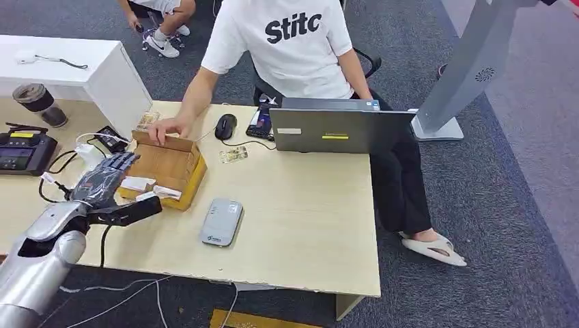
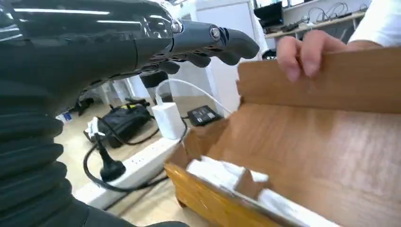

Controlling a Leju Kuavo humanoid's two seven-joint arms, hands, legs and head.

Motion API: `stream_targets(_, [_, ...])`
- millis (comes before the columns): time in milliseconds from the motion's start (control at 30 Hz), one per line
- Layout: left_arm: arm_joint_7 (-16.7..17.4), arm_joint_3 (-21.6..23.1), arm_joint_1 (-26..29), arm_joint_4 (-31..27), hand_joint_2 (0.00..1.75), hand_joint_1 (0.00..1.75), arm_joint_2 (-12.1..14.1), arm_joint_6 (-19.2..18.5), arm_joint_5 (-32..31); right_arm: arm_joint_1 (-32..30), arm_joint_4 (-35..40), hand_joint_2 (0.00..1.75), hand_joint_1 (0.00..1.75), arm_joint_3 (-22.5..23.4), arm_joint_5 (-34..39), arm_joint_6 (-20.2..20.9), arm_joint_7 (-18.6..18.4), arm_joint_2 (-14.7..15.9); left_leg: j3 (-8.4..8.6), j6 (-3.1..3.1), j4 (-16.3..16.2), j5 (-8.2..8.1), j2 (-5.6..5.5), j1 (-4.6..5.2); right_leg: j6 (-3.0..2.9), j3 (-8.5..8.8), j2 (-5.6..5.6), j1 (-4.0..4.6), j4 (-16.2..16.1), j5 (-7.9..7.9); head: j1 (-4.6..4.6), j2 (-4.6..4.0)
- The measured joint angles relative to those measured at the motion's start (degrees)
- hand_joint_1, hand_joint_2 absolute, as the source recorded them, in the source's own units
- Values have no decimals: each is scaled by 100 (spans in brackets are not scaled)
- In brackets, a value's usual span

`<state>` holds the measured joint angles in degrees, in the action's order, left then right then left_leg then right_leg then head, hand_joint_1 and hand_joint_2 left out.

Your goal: Pass the card to the sensor for recognition and then transmit it.

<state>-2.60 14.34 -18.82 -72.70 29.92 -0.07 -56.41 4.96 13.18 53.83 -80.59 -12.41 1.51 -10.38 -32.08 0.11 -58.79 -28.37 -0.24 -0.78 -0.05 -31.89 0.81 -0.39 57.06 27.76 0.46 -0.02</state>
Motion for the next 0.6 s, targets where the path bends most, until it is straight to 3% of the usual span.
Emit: stream_targets(600, [-2, 157, -44, 212, 175, 0, -269, 15, 11, 0, 0, 175, 0, -50, -68, -2, -4, 0, 0, 0, 0, 0, 0, -1, 0, 0, 0, 1, 0, 0, 0, 0])
